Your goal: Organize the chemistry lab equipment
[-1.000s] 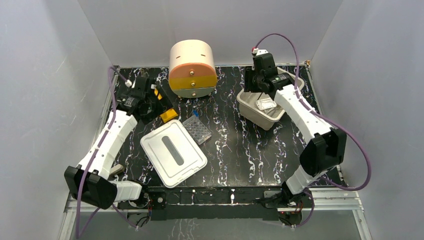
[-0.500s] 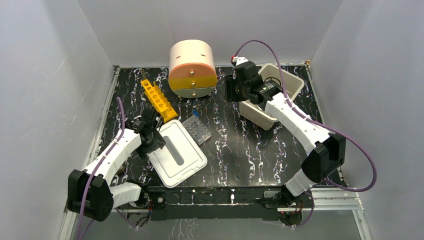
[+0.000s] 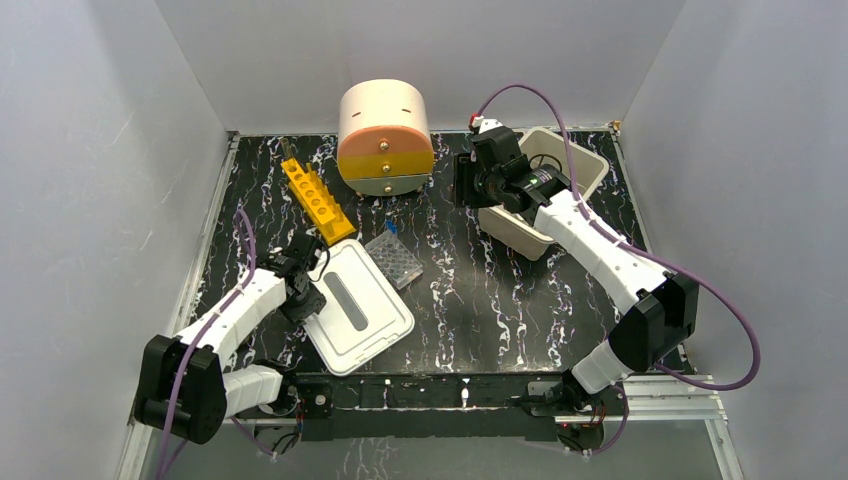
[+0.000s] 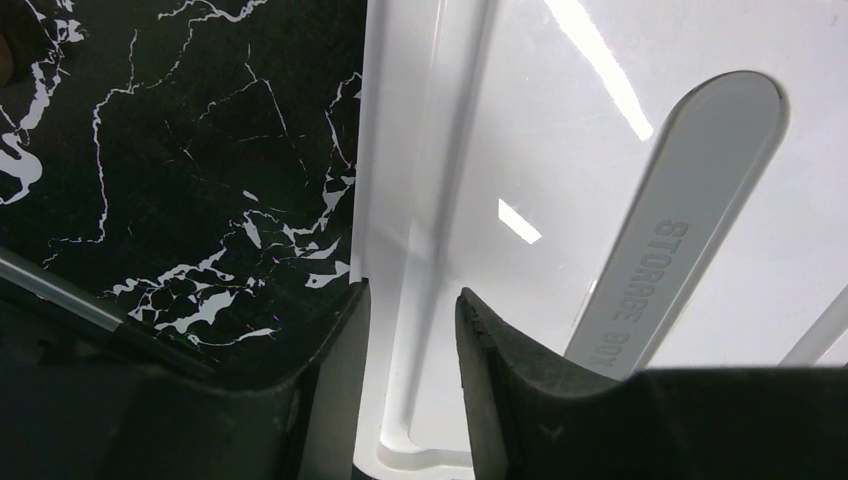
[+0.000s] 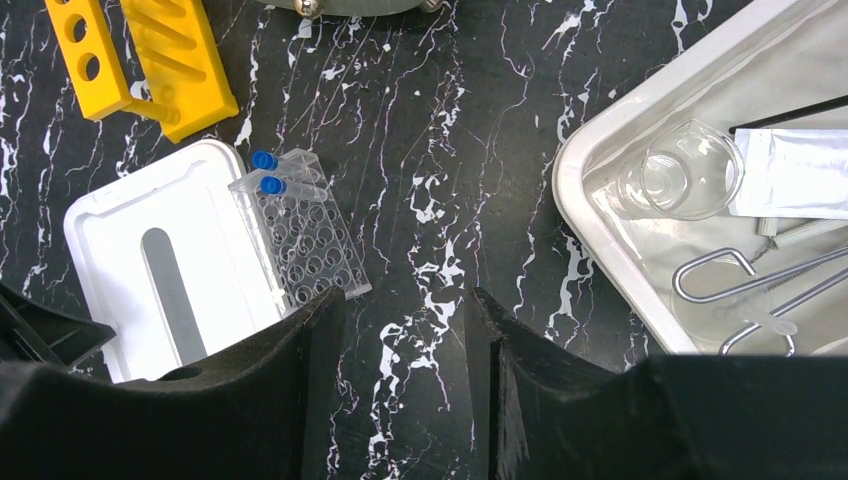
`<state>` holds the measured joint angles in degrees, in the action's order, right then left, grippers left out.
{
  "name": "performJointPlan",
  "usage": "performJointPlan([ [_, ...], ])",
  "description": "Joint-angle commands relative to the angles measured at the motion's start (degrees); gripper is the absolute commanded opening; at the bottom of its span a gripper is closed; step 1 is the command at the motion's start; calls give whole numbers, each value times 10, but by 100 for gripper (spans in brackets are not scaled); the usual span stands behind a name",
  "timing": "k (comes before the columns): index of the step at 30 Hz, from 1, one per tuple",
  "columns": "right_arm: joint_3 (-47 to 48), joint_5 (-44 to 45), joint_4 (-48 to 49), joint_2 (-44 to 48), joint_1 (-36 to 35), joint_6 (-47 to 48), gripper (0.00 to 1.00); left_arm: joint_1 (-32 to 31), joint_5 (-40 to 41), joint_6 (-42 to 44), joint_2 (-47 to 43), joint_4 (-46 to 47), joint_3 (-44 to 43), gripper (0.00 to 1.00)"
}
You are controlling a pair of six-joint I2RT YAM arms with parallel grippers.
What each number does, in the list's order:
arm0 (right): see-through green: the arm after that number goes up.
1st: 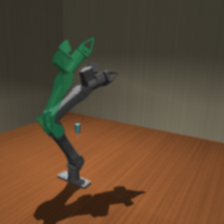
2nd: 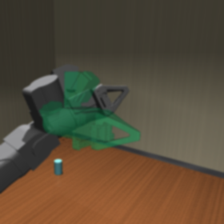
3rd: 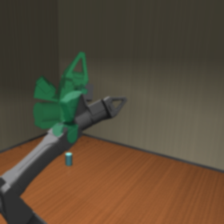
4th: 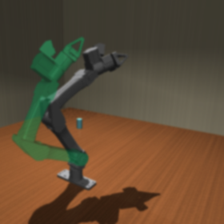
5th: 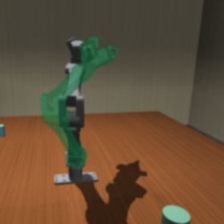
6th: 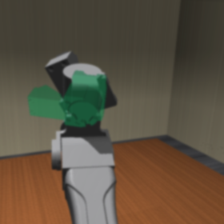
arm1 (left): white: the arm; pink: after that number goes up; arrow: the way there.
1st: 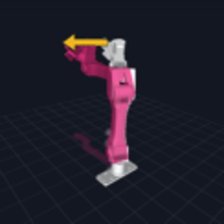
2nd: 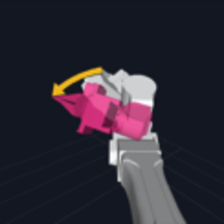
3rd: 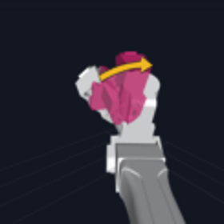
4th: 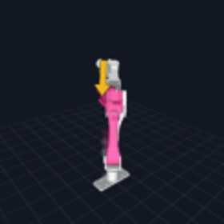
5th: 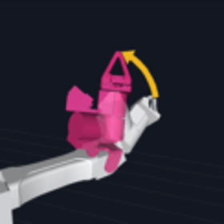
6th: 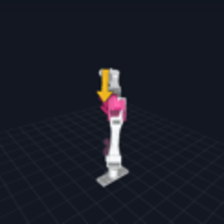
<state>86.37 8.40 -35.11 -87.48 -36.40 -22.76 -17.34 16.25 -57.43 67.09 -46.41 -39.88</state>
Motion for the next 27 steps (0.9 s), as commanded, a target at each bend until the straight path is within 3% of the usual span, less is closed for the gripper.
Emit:
performJointPlan([
  [1,4,5,6,17,-3,-5,56,5,34,-30,-1,-7,16,33],
  [3,7,7,6,14,-3,-3,56,5,39,-36,-3,-12,16,23],
  [5,6,9,8,12,-3,-1,56,5,43,-41,-6,-15,16,21],
  [12,3,9,13,2,-3,5,56,5,43,-63,-3,-17,29,40],
  [19,7,11,14,-3,-3,14,56,6,30,-81,2,13,59,30],
  [24,12,11,13,-6,-3,18,56,6,33,-80,9,38,69,40],
  [27,18,15,12,-7,-3,21,56,6,27,-78,19,50,75,29],
])
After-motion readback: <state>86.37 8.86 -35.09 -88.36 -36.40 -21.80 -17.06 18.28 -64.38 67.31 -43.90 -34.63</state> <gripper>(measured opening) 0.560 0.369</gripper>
